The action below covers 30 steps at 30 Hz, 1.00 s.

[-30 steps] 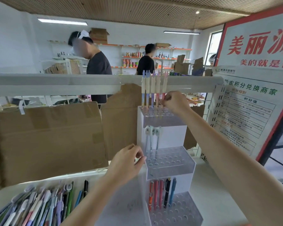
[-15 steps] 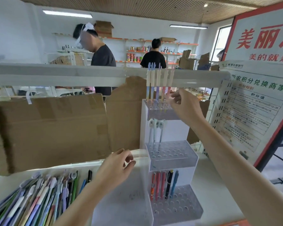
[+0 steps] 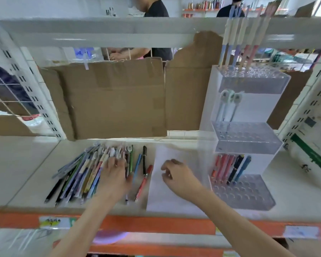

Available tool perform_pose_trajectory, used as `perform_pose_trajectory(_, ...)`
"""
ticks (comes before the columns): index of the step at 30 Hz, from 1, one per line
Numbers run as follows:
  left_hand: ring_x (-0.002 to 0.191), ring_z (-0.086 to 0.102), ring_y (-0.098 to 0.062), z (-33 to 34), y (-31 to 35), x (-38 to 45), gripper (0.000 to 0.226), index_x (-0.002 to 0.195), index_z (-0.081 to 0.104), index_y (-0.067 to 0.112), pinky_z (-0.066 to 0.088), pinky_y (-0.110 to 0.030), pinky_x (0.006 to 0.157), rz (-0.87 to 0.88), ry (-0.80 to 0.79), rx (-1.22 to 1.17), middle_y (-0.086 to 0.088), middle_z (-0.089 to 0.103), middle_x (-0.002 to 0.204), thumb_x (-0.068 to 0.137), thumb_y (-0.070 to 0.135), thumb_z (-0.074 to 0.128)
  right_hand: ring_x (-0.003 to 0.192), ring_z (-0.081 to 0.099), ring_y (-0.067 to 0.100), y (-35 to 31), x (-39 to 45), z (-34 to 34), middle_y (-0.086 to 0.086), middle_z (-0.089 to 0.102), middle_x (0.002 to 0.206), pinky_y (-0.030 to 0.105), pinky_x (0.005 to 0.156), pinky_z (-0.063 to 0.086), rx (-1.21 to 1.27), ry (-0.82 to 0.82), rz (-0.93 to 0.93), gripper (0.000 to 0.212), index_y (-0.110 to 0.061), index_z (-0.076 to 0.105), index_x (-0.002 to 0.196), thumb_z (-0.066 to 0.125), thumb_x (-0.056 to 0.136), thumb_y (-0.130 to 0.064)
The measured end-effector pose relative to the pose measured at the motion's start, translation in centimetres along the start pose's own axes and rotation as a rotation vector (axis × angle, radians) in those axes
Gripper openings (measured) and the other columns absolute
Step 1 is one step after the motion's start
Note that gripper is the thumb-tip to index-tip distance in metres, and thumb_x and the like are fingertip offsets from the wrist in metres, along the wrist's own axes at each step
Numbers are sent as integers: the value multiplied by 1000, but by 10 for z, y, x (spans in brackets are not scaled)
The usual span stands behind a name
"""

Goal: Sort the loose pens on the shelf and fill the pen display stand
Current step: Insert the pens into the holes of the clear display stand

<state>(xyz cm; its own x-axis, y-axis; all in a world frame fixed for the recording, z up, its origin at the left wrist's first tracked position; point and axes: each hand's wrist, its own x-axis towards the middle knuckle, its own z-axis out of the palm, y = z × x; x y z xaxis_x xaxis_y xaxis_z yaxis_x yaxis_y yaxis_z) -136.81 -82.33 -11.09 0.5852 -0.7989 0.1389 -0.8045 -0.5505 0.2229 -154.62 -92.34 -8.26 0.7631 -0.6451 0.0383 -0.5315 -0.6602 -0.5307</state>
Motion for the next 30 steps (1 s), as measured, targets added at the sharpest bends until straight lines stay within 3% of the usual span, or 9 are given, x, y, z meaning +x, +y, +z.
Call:
perform_pose_trajectory(4, 123, 32, -34, 13, -6, -4, 59, 122, 40, 8, 29, -43, 102, -116, 8, 20, -18, 34, 129, 83, 48, 58, 97, 60, 30, -6, 18, 43, 11, 62, 106, 32, 75, 49, 29, -96, 125, 20, -3, 57, 102, 45, 92, -17)
perform_pose_trajectory(7, 124, 30, -32, 17, 0, 2, 61, 119, 39, 8, 28, -43, 101, -142, 14, -22, -16, 38, 126, 85, 58, 51, 87, 61, 33, -11, 30, 57, 7, 57, 85, 31, 61, 42, 53, -111, 242, 18, -11, 44, 79, 45, 91, -25)
perform_pose_trajectory(10, 125, 30, -34, 21, 12, 12, 76, 125, 38, 4, 27, -42, 102, -161, -14, -2, -17, 37, 129, 84, 67, 44, 90, 61, 34, -17, 38, 62, 9, 59, 91, 31, 62, 37, 22, -87, 319, 17, -15, 40, 84, 42, 91, -30)
perform_pose_trajectory(15, 121, 33, -35, 35, 26, 21, 95, 126, 38, 1, 31, -41, 101, -157, -49, 33, -19, 37, 130, 72, 79, 46, 96, 60, 33, -13, 34, 58, 15, 63, 107, 34, 68, 43, 93, -78, 304, 21, -8, 50, 104, 37, 92, -20)
perform_pose_trajectory(19, 122, 31, -39, 38, 36, 34, 89, 131, 33, -1, 31, -46, 101, -176, -101, 85, -25, 33, 135, 77, 68, 52, 86, 60, 29, -5, 27, 55, 14, 64, 100, 33, 65, 45, 261, -31, 367, 22, -7, 48, 109, 45, 90, -17)
perform_pose_trajectory(26, 118, 35, -38, 22, 48, 57, 81, 136, 25, -4, 35, -39, 94, -212, -244, 185, -26, 30, 132, 79, 42, 60, 98, 57, 35, -1, 26, 67, 15, 62, 109, 31, 65, 35, 161, 12, 295, 19, -5, 47, 106, 42, 88, -10)
perform_pose_trajectory(30, 128, 34, -40, 18, 44, 65, 80, 142, 14, -6, 36, -41, 99, -195, -337, 254, -30, 25, 143, 87, 35, 54, 96, 57, 32, 2, 26, 68, 13, 60, 109, 28, 61, 36, 193, 4, 310, 20, -7, 46, 107, 41, 88, -10)
